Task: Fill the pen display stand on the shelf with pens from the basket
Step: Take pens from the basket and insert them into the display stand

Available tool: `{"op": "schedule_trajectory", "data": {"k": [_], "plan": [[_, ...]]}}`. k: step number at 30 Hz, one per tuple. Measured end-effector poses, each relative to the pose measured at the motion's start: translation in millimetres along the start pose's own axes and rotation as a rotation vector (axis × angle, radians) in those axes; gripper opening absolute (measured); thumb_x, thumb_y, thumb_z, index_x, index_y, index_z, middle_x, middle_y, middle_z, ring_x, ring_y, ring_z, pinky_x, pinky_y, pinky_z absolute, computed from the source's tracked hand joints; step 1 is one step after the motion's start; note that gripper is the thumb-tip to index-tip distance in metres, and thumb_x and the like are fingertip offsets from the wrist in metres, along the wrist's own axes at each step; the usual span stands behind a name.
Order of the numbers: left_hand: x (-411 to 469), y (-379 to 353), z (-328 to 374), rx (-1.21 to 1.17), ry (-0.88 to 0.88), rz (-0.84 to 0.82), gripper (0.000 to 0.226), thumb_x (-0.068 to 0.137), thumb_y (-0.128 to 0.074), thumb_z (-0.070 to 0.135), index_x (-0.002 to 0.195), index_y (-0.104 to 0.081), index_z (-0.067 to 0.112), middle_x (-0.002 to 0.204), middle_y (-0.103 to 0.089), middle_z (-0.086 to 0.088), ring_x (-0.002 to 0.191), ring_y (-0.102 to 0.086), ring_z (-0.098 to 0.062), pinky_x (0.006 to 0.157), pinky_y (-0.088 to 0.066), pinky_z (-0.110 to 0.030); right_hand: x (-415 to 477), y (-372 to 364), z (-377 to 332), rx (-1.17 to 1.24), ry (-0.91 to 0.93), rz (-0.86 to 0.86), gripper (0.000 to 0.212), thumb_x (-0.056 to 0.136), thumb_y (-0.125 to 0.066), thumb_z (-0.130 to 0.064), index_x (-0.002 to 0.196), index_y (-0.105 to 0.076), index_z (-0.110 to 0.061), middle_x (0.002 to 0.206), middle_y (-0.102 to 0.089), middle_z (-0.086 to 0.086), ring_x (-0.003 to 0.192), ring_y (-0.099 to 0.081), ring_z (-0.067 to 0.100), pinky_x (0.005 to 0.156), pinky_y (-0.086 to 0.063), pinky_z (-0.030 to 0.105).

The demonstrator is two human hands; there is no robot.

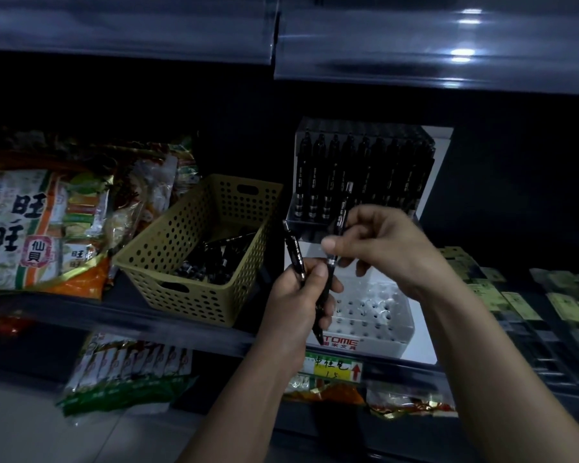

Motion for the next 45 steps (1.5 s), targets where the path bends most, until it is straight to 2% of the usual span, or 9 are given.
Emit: {"op": "schedule_trajectory", "data": {"k": [6,13,18,24,28,34,36,40,45], "plan": [[0.6,2.3,-3.5,-0.022,0.036,0.03,0.015,0.099,-0.046,0.019,0.101,-0.059,0.013,0.074,-0.062,-0.001,0.052,-0.047,-0.011,0.043,-0.034,-0.023,1.7,7.4,2.2,0.01,-0.011,0.058,0.025,0.075,-0.075,-0.012,0.085,-0.064,0.009,0.066,-0.067,0.01,0.059,-0.063,0.017,0.052,-0.051,0.024],[0.7,1.1,-9.8,0.045,0.12,0.022,0.022,0.096,-0.046,0.038,0.107,-0.053,0.02,0.061,-0.056,0.005,0.043,-0.036,-0.008,0.04,-0.022,-0.019,-10.0,69.3,-16.0,-0.124,0.147,0.566,0.015,0.082,-0.074,-0.023,0.074,-0.064,-0.016,0.067,-0.067,0.0,0.059,-0.066,0.013,0.057,-0.053,0.027],[2.5,5.1,-10.3,0.013,0.115,0.079,0.022,0.1,-0.04,0.035,0.098,-0.05,0.016,0.065,-0.053,0.0,0.046,-0.036,-0.01,0.041,-0.021,-0.021,-19.3,79.8,-26.2,-0.266,0.238,0.754,0.016,0.082,-0.073,-0.032,0.083,-0.063,-0.02,0.071,-0.064,-0.004,0.068,-0.064,0.017,0.063,-0.051,0.027],[4.2,11.1,-9.5,0.039,0.067,0.1,0.022,0.101,-0.041,0.024,0.091,-0.058,0.015,0.069,-0.051,0.0,0.048,-0.039,-0.008,0.04,-0.026,-0.019,-24.7,78.0,-36.9,-0.315,0.312,0.835,0.013,0.084,-0.071,-0.03,0.083,-0.061,-0.022,0.07,-0.061,-0.007,0.068,-0.062,0.015,0.062,-0.047,0.023],[4.7,11.9,-8.9,0.045,0.045,0.095,0.024,0.101,-0.042,0.025,0.1,-0.065,0.018,0.069,-0.048,0.002,0.05,-0.039,-0.007,0.041,-0.029,-0.019,-21.9,70.6,-35.5,-0.401,0.325,0.811,0.019,0.084,-0.071,-0.027,0.084,-0.066,-0.009,0.075,-0.065,0.003,0.07,-0.062,0.019,0.062,-0.05,0.028],[4.2,10.9,-4.4,0.037,0.016,0.103,0.02,0.1,-0.044,0.026,0.11,-0.061,0.021,0.061,-0.052,0.006,0.048,-0.039,-0.006,0.042,-0.028,-0.02,-12.4,58.3,-26.4,-0.534,0.279,0.733,0.023,0.083,-0.072,-0.029,0.094,-0.066,-0.01,0.076,-0.06,-0.004,0.07,-0.056,0.012,0.056,-0.033,0.007],[4.9,12.5,-4.2,0.033,0.018,0.126,0.015,0.099,-0.045,0.025,0.108,-0.056,0.019,0.058,-0.054,0.007,0.046,-0.039,-0.006,0.041,-0.027,-0.019,-12.0,57.8,-22.3,-0.517,0.245,0.732,0.033,0.081,-0.074,-0.031,0.105,-0.062,-0.01,0.079,-0.058,-0.009,0.073,-0.056,0.01,0.057,-0.036,0.01],[4.9,14.2,-4.6,0.03,0.026,0.141,0.01,0.099,-0.047,0.025,0.099,-0.053,0.017,0.058,-0.056,0.007,0.045,-0.04,-0.006,0.04,-0.027,-0.019,-11.7,61.6,-16.7,-0.559,0.223,0.767,0.031,0.079,-0.075,-0.036,0.094,-0.067,-0.011,0.081,-0.068,-0.001,0.076,-0.063,0.016,0.064,-0.042,0.023],[3.8,14.7,-4.4,0.035,0.021,0.143,0.011,0.099,-0.047,0.024,0.095,-0.054,0.016,0.063,-0.056,0.002,0.047,-0.044,-0.007,0.041,-0.032,-0.02,-9.8,63.3,-16.0,-0.603,0.22,0.766,0.032,0.079,-0.073,-0.039,0.093,-0.073,-0.01,0.085,-0.073,0.005,0.078,-0.066,0.019,0.064,-0.038,0.021]]}}
Point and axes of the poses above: each hand's wrist, its own x-axis towards the middle knuckle, its own y-axis out of the back of the hand, z = x × y, the point moved 9 cm from there along x, towards the middle knuckle
